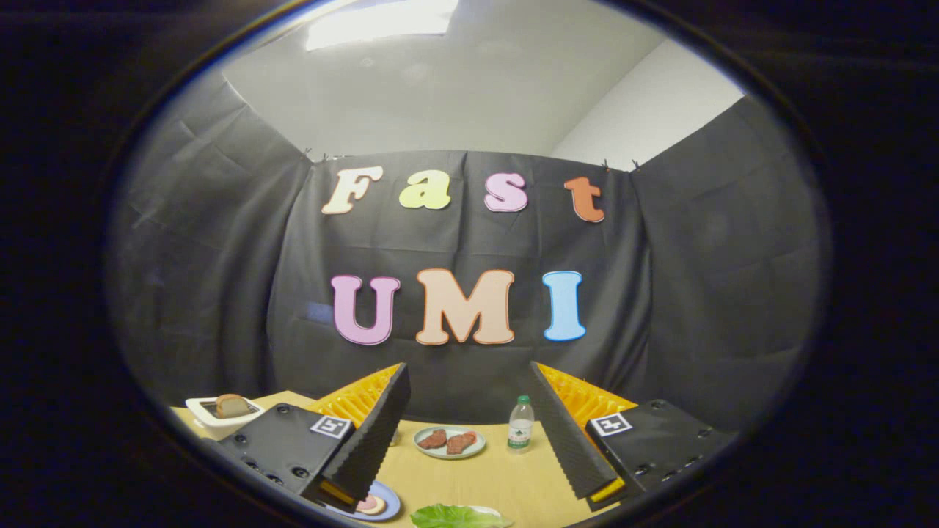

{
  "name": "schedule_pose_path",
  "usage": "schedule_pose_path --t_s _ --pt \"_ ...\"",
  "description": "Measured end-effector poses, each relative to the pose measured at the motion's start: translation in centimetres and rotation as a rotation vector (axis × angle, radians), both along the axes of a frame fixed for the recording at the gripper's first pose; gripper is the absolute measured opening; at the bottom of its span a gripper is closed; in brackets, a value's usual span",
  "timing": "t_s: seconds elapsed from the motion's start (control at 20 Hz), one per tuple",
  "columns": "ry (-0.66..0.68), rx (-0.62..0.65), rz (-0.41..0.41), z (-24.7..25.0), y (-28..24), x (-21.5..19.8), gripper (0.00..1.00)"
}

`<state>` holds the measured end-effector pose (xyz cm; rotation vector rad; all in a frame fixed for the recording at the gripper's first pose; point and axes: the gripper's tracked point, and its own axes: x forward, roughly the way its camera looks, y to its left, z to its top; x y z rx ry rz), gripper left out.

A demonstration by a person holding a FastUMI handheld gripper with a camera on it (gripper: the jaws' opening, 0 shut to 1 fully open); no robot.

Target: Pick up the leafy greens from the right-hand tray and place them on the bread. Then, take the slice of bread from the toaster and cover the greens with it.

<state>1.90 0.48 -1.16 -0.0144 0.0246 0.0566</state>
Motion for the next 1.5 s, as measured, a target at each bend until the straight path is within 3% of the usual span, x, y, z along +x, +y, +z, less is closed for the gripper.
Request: schedule_pose_path --t_s 0.35,0.9,1.5 --pt "0.106 -0.034 0.131 -3.8 0.4 0.9 1.0" --pt "0.4 -0.138 0.472 -14.4 2.3 1.6 1.0" --pt "0.728 -0.303 0.694 -29.2 0.4 -1.5 1.0"
